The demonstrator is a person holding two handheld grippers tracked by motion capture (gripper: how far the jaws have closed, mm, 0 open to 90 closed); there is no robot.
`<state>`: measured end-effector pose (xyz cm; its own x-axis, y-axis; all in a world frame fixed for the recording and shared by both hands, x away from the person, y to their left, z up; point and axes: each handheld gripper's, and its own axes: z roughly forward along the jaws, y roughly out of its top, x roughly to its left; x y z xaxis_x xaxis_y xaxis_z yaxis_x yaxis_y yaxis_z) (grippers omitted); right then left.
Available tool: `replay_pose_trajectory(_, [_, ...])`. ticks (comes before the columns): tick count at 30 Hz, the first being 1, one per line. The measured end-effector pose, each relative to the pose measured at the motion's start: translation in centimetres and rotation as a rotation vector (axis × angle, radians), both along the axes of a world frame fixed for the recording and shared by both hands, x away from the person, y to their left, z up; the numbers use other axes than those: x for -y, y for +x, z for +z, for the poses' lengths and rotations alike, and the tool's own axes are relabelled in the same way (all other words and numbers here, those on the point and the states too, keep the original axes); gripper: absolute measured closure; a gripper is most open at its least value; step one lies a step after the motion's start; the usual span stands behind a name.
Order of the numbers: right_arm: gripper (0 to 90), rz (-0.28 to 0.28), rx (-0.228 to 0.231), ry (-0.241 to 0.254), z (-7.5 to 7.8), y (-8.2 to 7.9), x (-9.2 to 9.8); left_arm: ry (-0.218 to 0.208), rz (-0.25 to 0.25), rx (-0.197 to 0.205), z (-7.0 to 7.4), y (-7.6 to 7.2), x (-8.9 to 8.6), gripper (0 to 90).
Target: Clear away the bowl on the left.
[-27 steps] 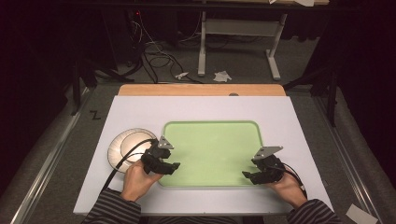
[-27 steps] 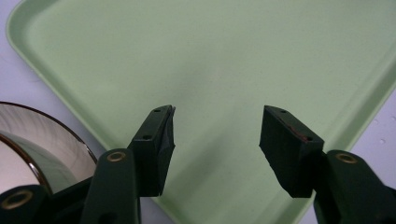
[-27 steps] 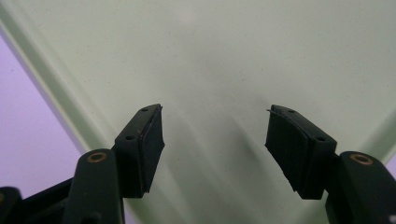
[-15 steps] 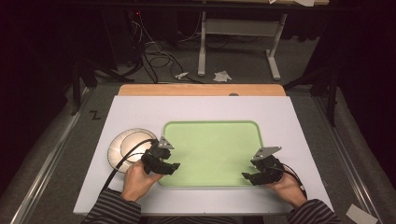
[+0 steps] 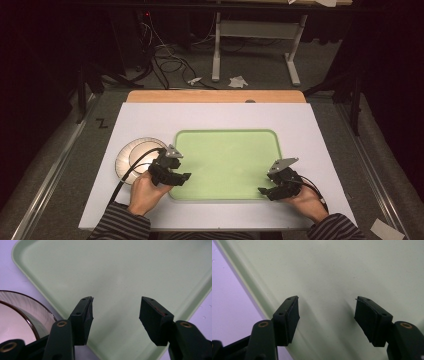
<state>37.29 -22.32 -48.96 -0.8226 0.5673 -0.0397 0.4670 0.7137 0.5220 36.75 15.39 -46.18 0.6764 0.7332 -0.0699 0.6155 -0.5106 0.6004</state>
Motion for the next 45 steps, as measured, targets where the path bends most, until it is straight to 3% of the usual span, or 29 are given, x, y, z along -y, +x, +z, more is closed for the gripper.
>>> replay_pose_trajectory(8, [37.7,0.000,0.005,0.000,0.0,0.0,0.0,-0.009,0.011,0.015,0.2,0.0,-0.3,44.1])
replay_pose_trajectory(18, [37.7,-0.002,-0.004,0.001,0.0,0.0,0.0,-0.057,0.078,0.032,0.9,0.2,-2.0,44.3])
replay_pose_trajectory(24, [35.2,0.001,-0.028,0.002,-0.2,-0.1,-0.1,-0.056,0.083,0.009,0.7,0.3,-2.2,44.5])
replay_pose_trajectory(30, [35.3,0.009,-0.022,-0.001,-0.2,-0.1,-0.1,-0.046,0.070,-0.008,0.5,0.3,-2.0,45.1])
replay_pose_trajectory(38, [35.3,0.009,-0.021,-0.001,-0.2,-0.1,-0.2,-0.073,0.115,0.040,1.2,0.1,-2.8,45.6])
replay_pose_trajectory(45, [35.4,0.008,-0.022,-0.001,-0.2,-0.1,-0.2,-0.094,0.153,0.057,1.7,0.1,-4.0,45.6])
